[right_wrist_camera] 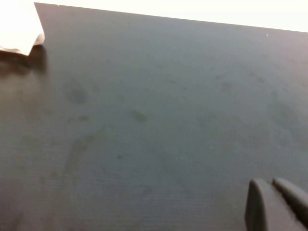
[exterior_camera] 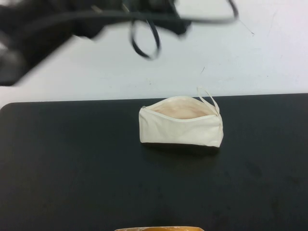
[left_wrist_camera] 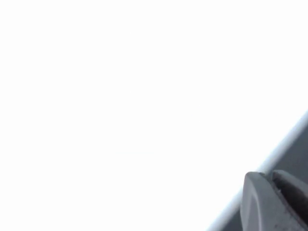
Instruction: Put eraser into pencil case
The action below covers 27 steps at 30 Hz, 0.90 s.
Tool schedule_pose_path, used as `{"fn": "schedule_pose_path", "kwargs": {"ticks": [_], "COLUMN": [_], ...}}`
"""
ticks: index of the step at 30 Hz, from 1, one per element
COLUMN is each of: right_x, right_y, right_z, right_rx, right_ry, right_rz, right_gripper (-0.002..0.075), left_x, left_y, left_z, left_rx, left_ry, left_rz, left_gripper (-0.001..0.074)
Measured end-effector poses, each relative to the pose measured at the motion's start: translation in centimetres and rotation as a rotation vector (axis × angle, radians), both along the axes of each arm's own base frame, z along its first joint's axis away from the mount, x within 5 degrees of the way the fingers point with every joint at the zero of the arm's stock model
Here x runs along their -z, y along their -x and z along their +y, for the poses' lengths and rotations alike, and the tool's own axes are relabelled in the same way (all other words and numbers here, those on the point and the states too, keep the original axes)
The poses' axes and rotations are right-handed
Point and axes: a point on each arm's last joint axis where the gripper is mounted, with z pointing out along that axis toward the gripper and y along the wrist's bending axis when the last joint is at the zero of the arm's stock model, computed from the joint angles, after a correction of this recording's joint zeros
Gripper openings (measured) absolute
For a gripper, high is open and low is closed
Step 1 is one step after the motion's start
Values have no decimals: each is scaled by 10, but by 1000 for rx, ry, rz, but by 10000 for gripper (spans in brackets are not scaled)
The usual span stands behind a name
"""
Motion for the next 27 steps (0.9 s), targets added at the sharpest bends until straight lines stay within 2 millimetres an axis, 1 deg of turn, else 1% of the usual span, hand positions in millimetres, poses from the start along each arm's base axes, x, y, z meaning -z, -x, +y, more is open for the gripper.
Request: {"fn": "schedule_pose_path", "kwargs": {"ticks": [3,6,8,9,11,14,15,16,17,18,24,27], "right_x": [0,0,0,0,0,0,0,0,0,0,0,0], "right_y": [0,0,0,0,0,0,0,0,0,0,0,0], "right_z": [0,0,0,0,0,0,0,0,0,0,0,0], "right_rx": [0,0,0,0,0,0,0,0,0,0,0,0], "right_ry": [0,0,0,0,0,0,0,0,0,0,0,0], "right_rz": [0,0,0,0,0,0,0,0,0,0,0,0], "right_gripper": [-1,-1,-1,-1,-1,-1,-1,-1,-1,-1,-1,-1], "left_x": [-42,-74,-91,-98,-105,-109,-107,-101,-94,-87,-35,-5], "left_y": [25,49,64,72,83,102,109,114,128,135,169,185], "left_z": [20,41,57,66,80,100,106,111,120,124,139,146], "left_rx": [-32,-93,-154,-194,-266,-346,-364,-380,-387,-383,-340,-319], "left_ry": [24,41,54,62,67,79,83,83,104,116,146,162], "left_rz": [-139,-233,-272,-288,-307,-345,-347,-337,-324,-310,-232,-185], "left_gripper": [3,0,0,0,0,0,0,0,0,0,0,0]}}
